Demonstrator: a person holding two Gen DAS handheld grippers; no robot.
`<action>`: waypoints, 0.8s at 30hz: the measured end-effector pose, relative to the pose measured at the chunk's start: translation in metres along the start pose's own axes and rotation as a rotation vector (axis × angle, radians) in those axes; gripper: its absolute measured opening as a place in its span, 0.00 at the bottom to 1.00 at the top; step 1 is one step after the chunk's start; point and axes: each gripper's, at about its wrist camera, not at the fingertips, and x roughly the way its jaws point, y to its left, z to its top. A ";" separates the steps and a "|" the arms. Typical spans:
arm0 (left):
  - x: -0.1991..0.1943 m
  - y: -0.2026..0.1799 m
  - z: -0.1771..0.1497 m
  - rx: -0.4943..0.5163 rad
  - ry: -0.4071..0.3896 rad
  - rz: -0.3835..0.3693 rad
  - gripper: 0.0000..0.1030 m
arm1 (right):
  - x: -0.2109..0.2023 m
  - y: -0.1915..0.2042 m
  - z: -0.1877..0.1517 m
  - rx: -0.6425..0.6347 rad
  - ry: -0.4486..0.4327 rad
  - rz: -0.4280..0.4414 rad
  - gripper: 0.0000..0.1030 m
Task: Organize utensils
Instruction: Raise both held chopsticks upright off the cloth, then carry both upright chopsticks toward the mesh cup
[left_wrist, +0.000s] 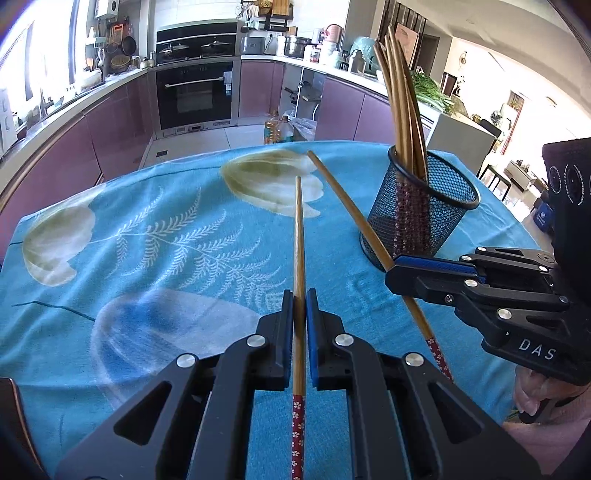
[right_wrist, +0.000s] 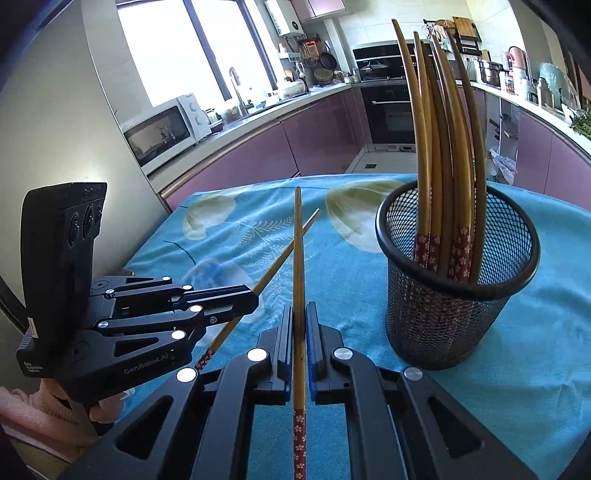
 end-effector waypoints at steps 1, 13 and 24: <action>-0.002 0.000 0.001 0.000 -0.005 -0.002 0.07 | -0.002 0.000 -0.001 0.000 -0.004 0.003 0.05; -0.026 -0.003 0.006 -0.008 -0.045 -0.040 0.07 | -0.022 0.001 0.004 -0.007 -0.058 0.016 0.05; -0.041 -0.008 0.011 -0.001 -0.071 -0.072 0.07 | -0.039 -0.001 0.005 -0.005 -0.106 0.024 0.05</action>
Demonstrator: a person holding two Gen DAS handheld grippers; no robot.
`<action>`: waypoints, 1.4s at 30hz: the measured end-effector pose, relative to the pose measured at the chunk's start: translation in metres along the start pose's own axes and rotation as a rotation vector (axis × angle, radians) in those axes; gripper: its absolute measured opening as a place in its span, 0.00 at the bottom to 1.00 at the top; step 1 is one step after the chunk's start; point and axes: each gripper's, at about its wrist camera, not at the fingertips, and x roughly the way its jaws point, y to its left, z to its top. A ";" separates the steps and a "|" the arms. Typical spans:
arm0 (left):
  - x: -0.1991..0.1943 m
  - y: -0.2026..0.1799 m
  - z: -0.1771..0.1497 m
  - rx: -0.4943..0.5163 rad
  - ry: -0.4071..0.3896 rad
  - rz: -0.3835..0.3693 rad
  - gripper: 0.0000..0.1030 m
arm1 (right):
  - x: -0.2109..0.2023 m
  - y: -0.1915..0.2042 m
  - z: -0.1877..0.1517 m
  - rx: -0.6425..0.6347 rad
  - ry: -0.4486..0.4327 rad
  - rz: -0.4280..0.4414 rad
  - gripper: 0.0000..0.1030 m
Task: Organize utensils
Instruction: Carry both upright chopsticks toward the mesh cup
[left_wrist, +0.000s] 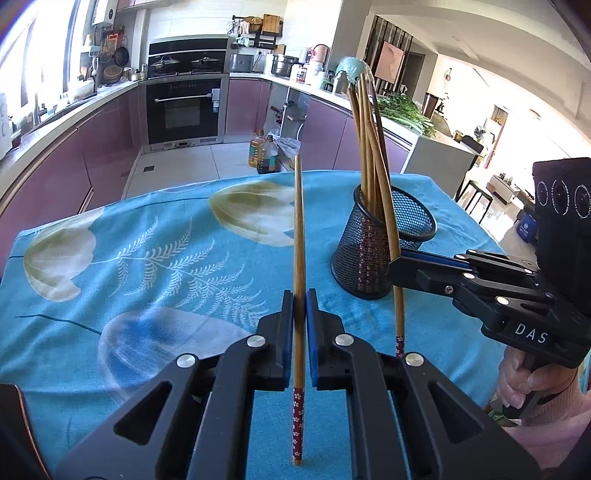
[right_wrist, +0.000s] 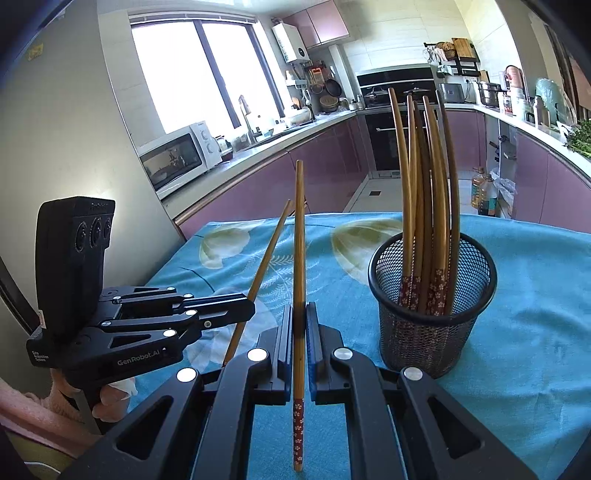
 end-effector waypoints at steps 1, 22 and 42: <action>-0.001 -0.001 0.000 0.002 -0.002 -0.001 0.07 | -0.002 -0.001 -0.001 0.001 -0.002 0.001 0.05; -0.012 -0.004 0.007 0.005 -0.023 -0.038 0.07 | -0.012 -0.001 0.005 0.007 -0.050 0.000 0.06; -0.021 -0.011 0.013 0.024 -0.046 -0.044 0.07 | -0.029 -0.007 0.009 -0.002 -0.094 -0.011 0.06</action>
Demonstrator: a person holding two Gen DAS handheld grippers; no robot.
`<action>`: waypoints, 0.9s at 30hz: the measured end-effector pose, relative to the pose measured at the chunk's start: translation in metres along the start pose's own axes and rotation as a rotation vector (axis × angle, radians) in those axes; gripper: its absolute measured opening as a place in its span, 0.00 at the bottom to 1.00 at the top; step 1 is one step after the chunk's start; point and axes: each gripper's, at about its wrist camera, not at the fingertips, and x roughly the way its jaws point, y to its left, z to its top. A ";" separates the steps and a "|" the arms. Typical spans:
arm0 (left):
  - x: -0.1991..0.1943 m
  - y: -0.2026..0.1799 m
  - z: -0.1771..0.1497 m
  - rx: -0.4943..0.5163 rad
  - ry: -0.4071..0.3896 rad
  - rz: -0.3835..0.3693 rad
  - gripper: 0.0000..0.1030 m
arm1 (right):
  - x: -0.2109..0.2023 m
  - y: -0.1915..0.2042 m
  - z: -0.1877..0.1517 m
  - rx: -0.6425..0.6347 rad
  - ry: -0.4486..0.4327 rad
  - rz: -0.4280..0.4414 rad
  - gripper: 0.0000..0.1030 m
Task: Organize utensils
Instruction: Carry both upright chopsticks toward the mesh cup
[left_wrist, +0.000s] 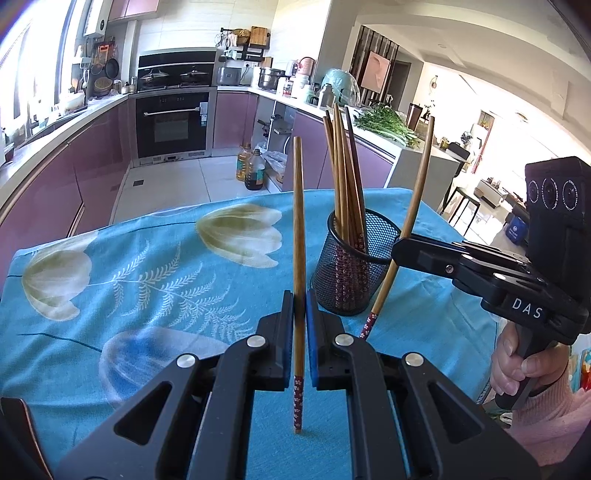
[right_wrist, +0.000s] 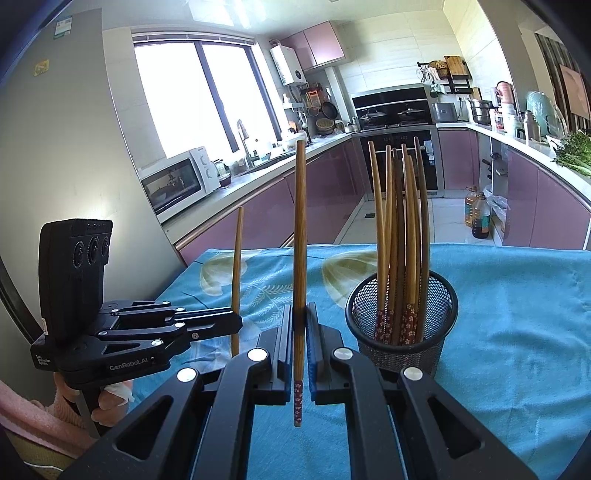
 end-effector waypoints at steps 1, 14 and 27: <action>0.000 0.000 0.001 0.000 0.000 -0.001 0.07 | -0.001 0.000 0.000 -0.001 -0.002 -0.001 0.06; -0.001 -0.002 0.003 0.008 -0.019 -0.003 0.07 | -0.005 0.002 0.006 -0.009 -0.021 -0.008 0.06; -0.005 -0.003 0.006 0.022 -0.034 -0.012 0.07 | -0.010 0.000 0.007 -0.013 -0.037 -0.017 0.06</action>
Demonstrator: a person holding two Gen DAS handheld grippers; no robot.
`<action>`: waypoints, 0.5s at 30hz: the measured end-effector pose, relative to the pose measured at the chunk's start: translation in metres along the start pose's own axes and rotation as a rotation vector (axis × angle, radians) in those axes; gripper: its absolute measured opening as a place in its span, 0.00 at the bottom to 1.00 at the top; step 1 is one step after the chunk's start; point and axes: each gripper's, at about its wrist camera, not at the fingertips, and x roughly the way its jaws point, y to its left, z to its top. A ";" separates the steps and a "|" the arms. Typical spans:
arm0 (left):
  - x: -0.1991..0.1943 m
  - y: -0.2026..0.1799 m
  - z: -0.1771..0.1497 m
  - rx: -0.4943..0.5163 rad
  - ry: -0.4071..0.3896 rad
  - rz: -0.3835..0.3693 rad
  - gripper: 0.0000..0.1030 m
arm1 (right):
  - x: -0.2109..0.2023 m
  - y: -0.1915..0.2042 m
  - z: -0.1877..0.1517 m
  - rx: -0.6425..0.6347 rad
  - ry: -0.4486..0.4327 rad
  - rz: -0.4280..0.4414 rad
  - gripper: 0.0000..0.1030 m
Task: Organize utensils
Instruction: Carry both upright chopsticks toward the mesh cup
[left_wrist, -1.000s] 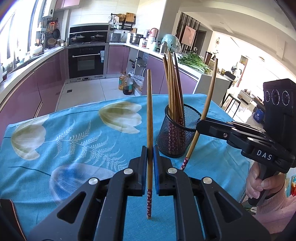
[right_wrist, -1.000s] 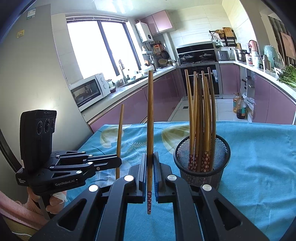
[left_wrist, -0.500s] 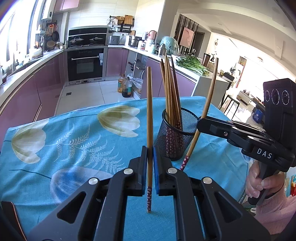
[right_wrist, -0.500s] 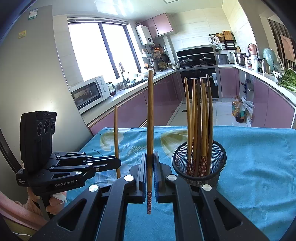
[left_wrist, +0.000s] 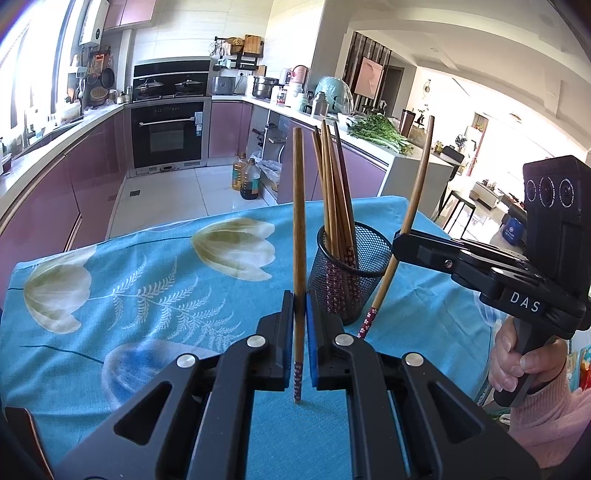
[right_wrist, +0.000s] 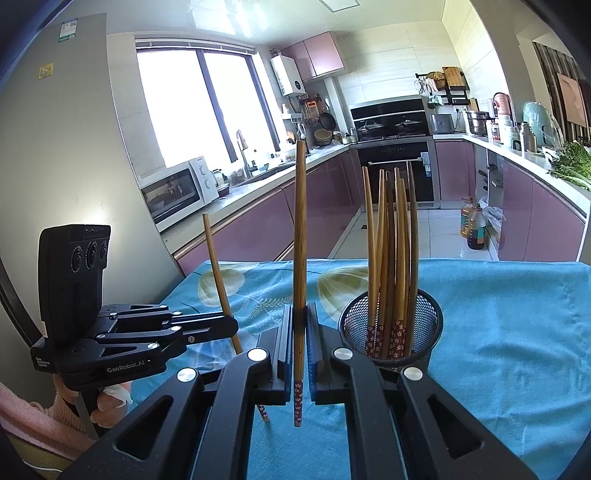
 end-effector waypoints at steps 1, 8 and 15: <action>0.000 0.000 0.000 0.000 0.000 0.000 0.07 | 0.000 -0.001 0.000 0.000 0.000 0.000 0.06; -0.001 -0.002 0.003 0.009 -0.003 -0.003 0.07 | -0.002 -0.002 0.000 0.005 -0.002 -0.004 0.06; -0.005 -0.004 0.007 0.021 -0.009 -0.003 0.07 | -0.006 -0.002 0.004 0.007 -0.012 -0.009 0.06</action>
